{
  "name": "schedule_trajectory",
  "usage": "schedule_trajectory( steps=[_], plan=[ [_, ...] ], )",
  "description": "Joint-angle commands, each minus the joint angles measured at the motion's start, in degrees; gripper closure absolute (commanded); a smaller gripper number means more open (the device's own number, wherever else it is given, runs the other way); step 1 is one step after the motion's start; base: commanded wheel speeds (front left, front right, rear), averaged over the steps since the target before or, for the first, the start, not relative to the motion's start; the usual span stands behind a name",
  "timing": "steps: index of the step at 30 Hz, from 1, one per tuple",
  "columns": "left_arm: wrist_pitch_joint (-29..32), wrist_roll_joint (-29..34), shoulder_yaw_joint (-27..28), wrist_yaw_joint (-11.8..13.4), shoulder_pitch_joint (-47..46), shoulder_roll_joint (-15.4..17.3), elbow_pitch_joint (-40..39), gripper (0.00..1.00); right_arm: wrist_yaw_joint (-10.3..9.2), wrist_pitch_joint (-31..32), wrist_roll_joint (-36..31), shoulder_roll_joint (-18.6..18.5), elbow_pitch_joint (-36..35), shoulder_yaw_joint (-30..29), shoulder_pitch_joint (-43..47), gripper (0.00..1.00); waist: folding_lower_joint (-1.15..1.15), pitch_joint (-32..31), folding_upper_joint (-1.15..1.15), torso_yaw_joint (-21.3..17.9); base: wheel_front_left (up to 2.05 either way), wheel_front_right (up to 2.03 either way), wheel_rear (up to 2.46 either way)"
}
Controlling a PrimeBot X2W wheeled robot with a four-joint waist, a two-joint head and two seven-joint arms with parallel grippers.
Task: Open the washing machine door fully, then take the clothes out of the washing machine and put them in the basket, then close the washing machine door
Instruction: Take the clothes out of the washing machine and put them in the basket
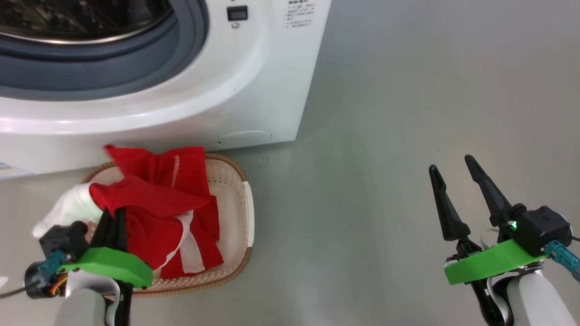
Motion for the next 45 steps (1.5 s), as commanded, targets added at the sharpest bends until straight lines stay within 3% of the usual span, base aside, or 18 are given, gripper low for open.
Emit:
schedule_trajectory(
  steps=[1, 22, 37, 38, 40, 41, 42, 45],
  plan=[
    [-0.7, 0.8, 1.9, -0.3, -1.3, 1.5, -0.2, 1.0, 0.09, -0.3, -0.6, -0.1, -1.5, 1.3, -0.7, 0.0, 0.0, 1.3, 0.0, -0.7, 0.0, 0.0, 0.0],
    [-0.7, 0.6, -2.6, -0.6, -12.8, 4.3, 25.6, 1.0, 0.09, -0.3, -0.7, 2.3, -1.3, 3.0, -4.0, 0.0, 0.0, 8.4, 0.0, -4.8, 0.0, 0.0, 0.0],
    [-0.7, -1.6, -6.1, -0.6, -18.5, 6.7, 35.2, 1.0, 0.09, -0.3, -0.6, 3.0, -1.6, 4.2, -4.9, 0.0, 0.0, 11.4, 0.0, -7.1, 0.0, 0.0, 0.0],
    [-0.7, -1.7, -6.3, -0.6, -18.8, 6.7, 35.5, 0.9, 0.09, -0.3, -0.6, 3.0, -1.6, 4.2, -5.0, 0.0, 0.0, 11.5, 0.0, -7.2, 0.0, 0.0, 0.0],
    [-0.7, -2.2, -6.5, -0.6, -19.2, 6.8, 36.3, 0.56, 0.09, -0.3, -0.6, 3.1, -1.5, 4.2, -5.0, 0.0, 0.0, 11.6, 0.0, -7.3, 0.0, 0.0, 0.0],
    [-0.7, -2.4, -6.6, -0.6, -19.4, 6.9, 36.6, 0.34, 0.09, -0.3, -0.6, 3.1, -1.5, 4.2, -5.0, 0.0, 0.0, 11.6, 0.0, -7.3, 0.0, 0.0, 0.0],
    [-0.7, -2.5, -6.6, -0.6, -19.6, 6.9, 36.8, 0.0, 0.09, -0.3, -0.6, 3.1, -1.4, 4.2, -5.0, 0.0, 0.0, 11.5, 0.0, -7.4, 0.0, 0.0, 0.0],
    [-0.7, -2.8, -6.6, -0.6, -19.7, 7.0, 37.0, 0.0, 0.09, -0.3, -0.7, 3.2, -1.3, 4.1, -5.0, 0.0, 0.0, 11.4, 0.0, -7.3, 0.0, 0.0, 0.0]
  ],
)
